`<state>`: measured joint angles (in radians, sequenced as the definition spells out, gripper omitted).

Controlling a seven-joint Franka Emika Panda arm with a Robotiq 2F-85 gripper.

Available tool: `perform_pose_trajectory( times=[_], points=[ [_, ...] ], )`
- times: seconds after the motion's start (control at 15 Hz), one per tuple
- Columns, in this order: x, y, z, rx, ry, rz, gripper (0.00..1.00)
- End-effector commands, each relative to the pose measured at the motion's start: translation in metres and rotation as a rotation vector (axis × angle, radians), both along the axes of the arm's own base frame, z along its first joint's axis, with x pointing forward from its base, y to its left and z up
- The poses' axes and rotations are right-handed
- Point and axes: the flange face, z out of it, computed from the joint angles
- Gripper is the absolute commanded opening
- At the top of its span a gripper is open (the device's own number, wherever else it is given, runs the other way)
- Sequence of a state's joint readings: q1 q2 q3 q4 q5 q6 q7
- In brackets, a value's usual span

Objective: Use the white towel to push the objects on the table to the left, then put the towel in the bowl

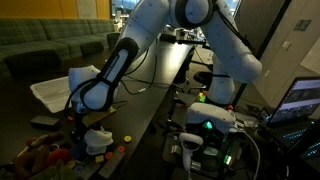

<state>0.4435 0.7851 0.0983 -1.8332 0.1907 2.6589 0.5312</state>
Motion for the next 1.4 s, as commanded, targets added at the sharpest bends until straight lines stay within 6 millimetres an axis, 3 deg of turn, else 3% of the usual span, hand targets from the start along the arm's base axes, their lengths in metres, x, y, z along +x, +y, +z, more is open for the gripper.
perform_pose_trajectory(
  times=[0.0, 0.4, 0.8, 1.07, 1.33],
  points=[
    [0.008, -0.043, 0.067, 0.075, -0.036, 0.006, 0.0],
    [0.01, -0.154, 0.144, 0.185, -0.102, -0.101, 0.0],
    [-0.014, -0.289, 0.179, 0.196, -0.153, -0.306, 0.0],
    [-0.036, -0.37, 0.179, 0.128, -0.148, -0.394, 0.0],
    [-0.062, -0.414, 0.135, 0.044, -0.076, -0.397, 0.0]
  ],
)
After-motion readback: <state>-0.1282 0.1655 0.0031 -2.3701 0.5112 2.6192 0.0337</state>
